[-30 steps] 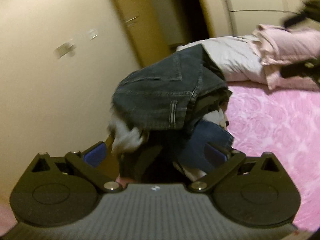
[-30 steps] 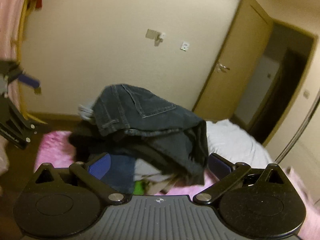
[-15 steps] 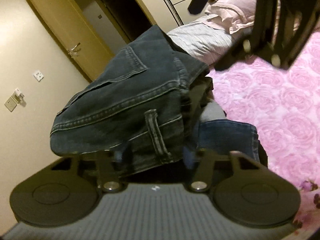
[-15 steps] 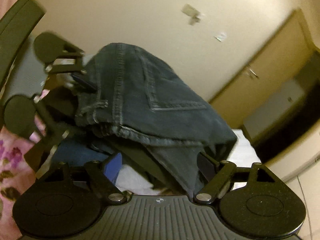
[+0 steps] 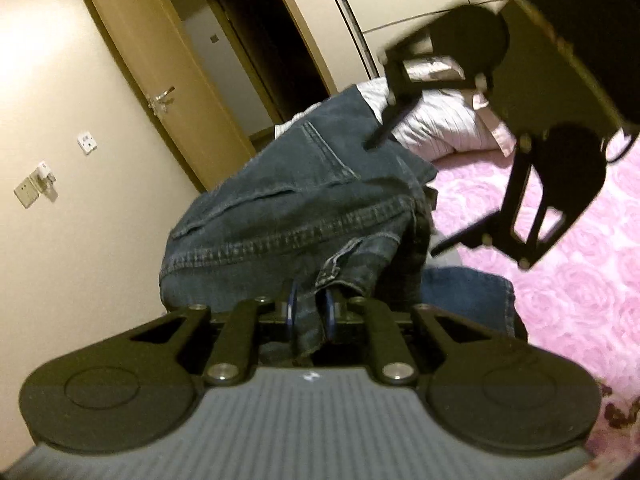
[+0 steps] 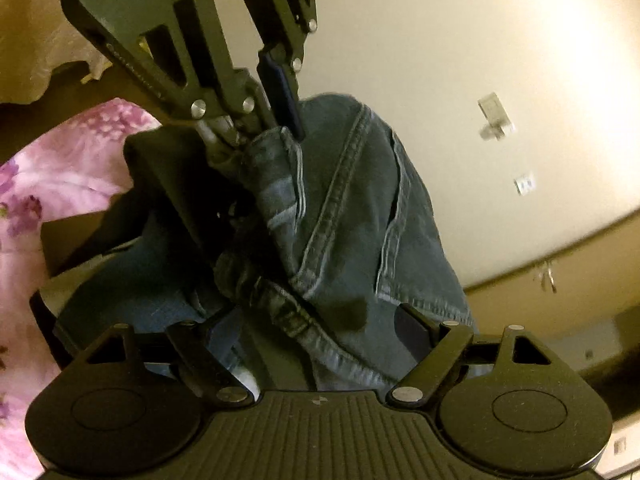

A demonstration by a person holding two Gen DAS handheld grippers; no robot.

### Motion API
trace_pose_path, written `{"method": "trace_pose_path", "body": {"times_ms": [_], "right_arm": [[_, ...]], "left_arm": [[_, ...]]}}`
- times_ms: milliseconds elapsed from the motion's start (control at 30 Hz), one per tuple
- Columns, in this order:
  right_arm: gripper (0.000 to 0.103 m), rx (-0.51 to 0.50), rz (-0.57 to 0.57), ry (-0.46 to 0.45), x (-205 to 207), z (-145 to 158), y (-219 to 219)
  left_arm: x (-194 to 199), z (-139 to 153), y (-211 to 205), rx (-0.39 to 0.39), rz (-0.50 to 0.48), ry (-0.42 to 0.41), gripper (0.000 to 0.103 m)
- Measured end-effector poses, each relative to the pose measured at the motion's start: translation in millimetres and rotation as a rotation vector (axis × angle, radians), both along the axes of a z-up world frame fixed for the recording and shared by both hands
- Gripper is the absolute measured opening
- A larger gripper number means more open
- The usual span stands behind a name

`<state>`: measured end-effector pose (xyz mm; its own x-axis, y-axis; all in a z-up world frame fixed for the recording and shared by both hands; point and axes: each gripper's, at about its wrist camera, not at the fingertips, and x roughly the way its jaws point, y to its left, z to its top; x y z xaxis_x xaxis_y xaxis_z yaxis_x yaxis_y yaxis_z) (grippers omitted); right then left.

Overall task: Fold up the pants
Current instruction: 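Grasp the dark grey jeans with the left gripper while the right gripper grasps them too, then lift the dark grey jeans off the pile with both grippers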

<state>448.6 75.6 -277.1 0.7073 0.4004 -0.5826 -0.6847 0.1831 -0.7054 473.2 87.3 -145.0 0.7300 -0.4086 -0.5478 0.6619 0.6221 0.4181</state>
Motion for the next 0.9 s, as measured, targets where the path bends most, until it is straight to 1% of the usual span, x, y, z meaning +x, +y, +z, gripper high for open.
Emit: {"method": "trace_pose_path", "body": {"times_ms": [67,100,167,233,300,367,400,433,467,500,533,567,600,633,667,733,767,833,900], "right_arm": [[0.080,0.058,0.031,0.013,-18,15,-6],[0.080,0.061,0.062,0.006,-22,16,-4],[0.080,0.010,0.119,-0.031,-27,9,3],[0.079,-0.047,0.173,-0.058,-25,-7,13],[0.073,-0.071,0.204,-0.071,-22,-18,21],[0.047,-0.099,0.218,-0.070,-17,-26,28],[0.040,-0.102,0.223,-0.081,-18,-30,29],[0.027,-0.092,0.229,-0.080,-17,-28,26],[0.014,-0.074,0.233,-0.068,-15,-24,27],[0.005,-0.060,0.226,-0.060,-14,-19,26],[0.005,-0.034,0.218,-0.059,-13,-12,26],[0.005,-0.002,0.210,-0.061,-12,-4,26],[0.004,0.031,0.195,-0.058,-9,6,26],[0.004,0.062,0.178,-0.054,-6,17,27],[0.004,0.093,0.160,-0.056,-8,37,23],[0.004,0.171,0.124,-0.069,1,65,23],[0.003,0.194,0.118,-0.088,4,80,23],[0.003,0.240,0.106,-0.121,10,105,24],[0.003,0.277,0.086,-0.137,16,122,26]], "left_arm": [[-4,-2,2,-0.006,0.006,0.011,0.014],[-7,-4,4,-0.008,0.011,0.017,0.015],[-10,-6,7,-0.017,0.028,0.029,0.015],[-11,-6,8,-0.023,0.044,0.040,0.017],[-11,-4,15,-0.037,0.065,0.048,0.019],[-15,-5,20,-0.055,0.082,0.049,0.021],[-17,-5,22,-0.062,0.091,0.049,0.024],[-18,-5,23,-0.070,0.101,0.045,0.029],[-21,-4,26,-0.081,0.114,0.044,0.031],[-23,-2,29,-0.088,0.130,0.046,0.036],[-25,-1,33,-0.098,0.149,0.048,0.044],[-27,0,38,-0.110,0.171,0.049,0.050],[-29,2,42,-0.120,0.194,0.048,0.064],[-29,2,44,-0.130,0.216,0.048,0.073],[-31,5,47,-0.146,0.238,0.049,0.074],[-29,8,50,-0.174,0.282,0.054,0.079],[-28,10,50,-0.191,0.304,0.053,0.080],[-24,14,50,-0.241,0.338,0.059,0.085],[-17,17,47,-0.292,0.372,0.070,0.085]]}}
